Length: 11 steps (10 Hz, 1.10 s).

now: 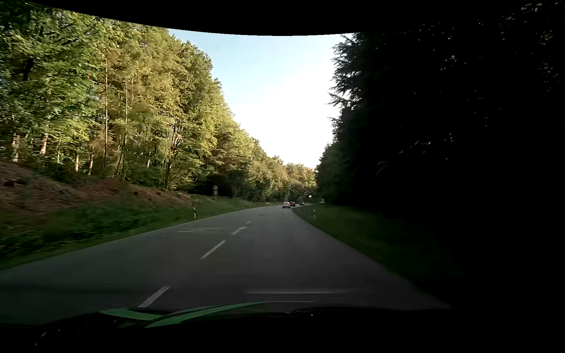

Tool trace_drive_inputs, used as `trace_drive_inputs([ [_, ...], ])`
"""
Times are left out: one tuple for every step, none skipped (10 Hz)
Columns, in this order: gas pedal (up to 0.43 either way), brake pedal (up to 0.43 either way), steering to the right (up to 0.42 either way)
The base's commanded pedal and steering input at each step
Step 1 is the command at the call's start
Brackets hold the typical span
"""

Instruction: Follow the waypoints while adhering to traffic rules and regulations

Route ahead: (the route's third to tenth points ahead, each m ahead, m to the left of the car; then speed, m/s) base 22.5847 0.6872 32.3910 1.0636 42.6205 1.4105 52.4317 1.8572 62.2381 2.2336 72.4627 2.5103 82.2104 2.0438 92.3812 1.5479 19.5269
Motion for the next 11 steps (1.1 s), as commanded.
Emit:
trace_drive_inputs([
  [0.169,0.000,-0.013],
  [0.157,0.000,-0.013],
  [0.150,0.000,-0.012],
  [0.138,0.000,-0.011],
  [0.130,0.000,-0.010],
  [0.130,0.000,-0.010],
  [0.118,0.000,-0.007],
  [0.118,0.000,-0.005],
  [0.118,0.000,-0.004],
  [0.110,0.000,-0.003],
  [0.079,0.000,-0.001],
])
